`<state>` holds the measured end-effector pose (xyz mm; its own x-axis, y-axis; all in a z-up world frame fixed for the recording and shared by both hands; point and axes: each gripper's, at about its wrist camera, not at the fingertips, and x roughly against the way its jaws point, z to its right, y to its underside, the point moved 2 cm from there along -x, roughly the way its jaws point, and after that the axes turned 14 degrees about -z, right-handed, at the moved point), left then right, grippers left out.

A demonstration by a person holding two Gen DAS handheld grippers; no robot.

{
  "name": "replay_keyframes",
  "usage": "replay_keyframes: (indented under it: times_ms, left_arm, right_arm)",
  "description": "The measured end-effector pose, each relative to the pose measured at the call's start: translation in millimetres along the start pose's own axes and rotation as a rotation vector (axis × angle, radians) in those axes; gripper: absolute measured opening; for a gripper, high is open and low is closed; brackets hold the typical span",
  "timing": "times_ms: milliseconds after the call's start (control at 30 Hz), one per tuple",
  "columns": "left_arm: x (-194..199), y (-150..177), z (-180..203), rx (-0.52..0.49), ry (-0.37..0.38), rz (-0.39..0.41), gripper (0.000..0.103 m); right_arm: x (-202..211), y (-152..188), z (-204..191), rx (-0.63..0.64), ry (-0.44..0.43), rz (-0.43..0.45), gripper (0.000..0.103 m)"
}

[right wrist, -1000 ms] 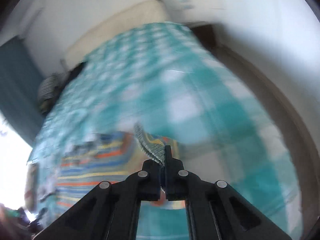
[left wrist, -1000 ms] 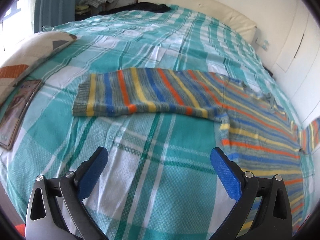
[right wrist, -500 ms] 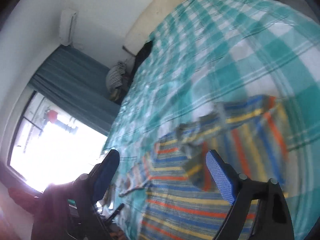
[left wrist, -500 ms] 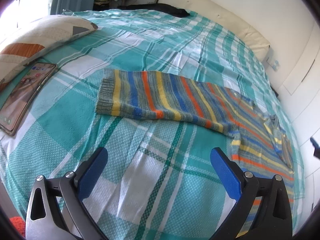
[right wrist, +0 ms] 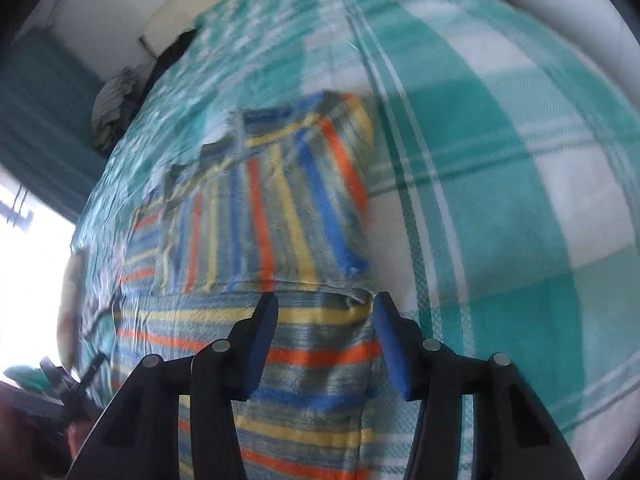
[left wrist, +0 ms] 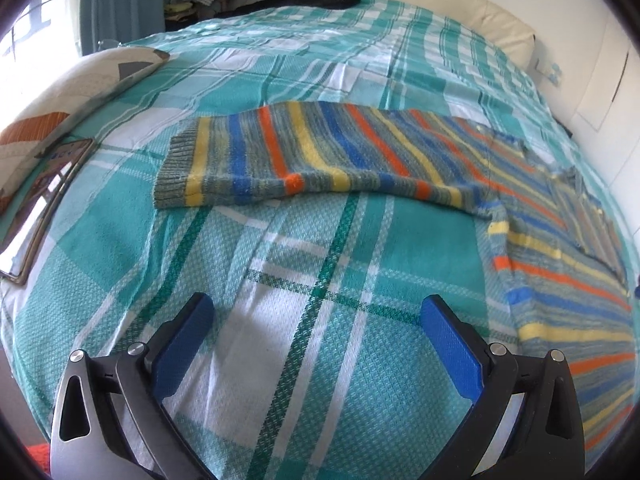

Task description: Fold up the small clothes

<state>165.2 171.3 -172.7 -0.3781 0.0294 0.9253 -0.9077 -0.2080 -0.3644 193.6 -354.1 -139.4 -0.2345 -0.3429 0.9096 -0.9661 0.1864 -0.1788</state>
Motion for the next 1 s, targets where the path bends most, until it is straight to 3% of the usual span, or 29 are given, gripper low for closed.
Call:
replay_keyframes:
  times_ms: [133,200,233,300,400,467,533,600,1000]
  left_arm:
    - [-6.2,0.8,5.5,-0.029,-0.051,-0.008,0.103]
    - [-6.6,1.7,5.5,-0.032,-0.055,-0.007,0.103]
    - [-6.8,1.9,4.9,-0.033,-0.052,-0.006,0.103]
    - [-7.3,2.7,4.6,-0.033,-0.054,-0.001,0.103]
    - [-8.5,3.9,7.7,-0.042,-0.075,0.005,0.103]
    - [-7.9,5.6,8.1,-0.044,-0.079,0.014,0.103]
    - [-7.7,6.2,7.7,-0.043,-0.074,0.021,0.103]
    - [-7.4,6.8,7.6,-0.042,-0.074,0.027,0.103]
    - [-5.8,10.3,9.5,-0.039,-0.089,0.042,0.103]
  right_arm:
    - [19.7,18.0,-14.0,0.109,0.07,0.039,0.052]
    - [26.8,30.9,-1.0,0.134,0.165,0.092,0.064]
    - [29.5,36.2,6.6,0.136,0.212,0.119,0.076]
    - [36.1,51.1,33.0,0.089,0.315,0.179,0.078]
    - [46.5,70.4,70.5,-0.023,0.398,0.262,0.082]
    - [50.3,82.7,91.0,-0.117,0.415,0.315,0.098]
    - [40.3,97.4,112.9,-0.206,0.421,0.33,0.1]
    - [36.3,101.4,120.1,-0.219,0.37,0.346,0.103]
    - [26.8,94.6,115.9,-0.209,0.385,0.346,0.103]
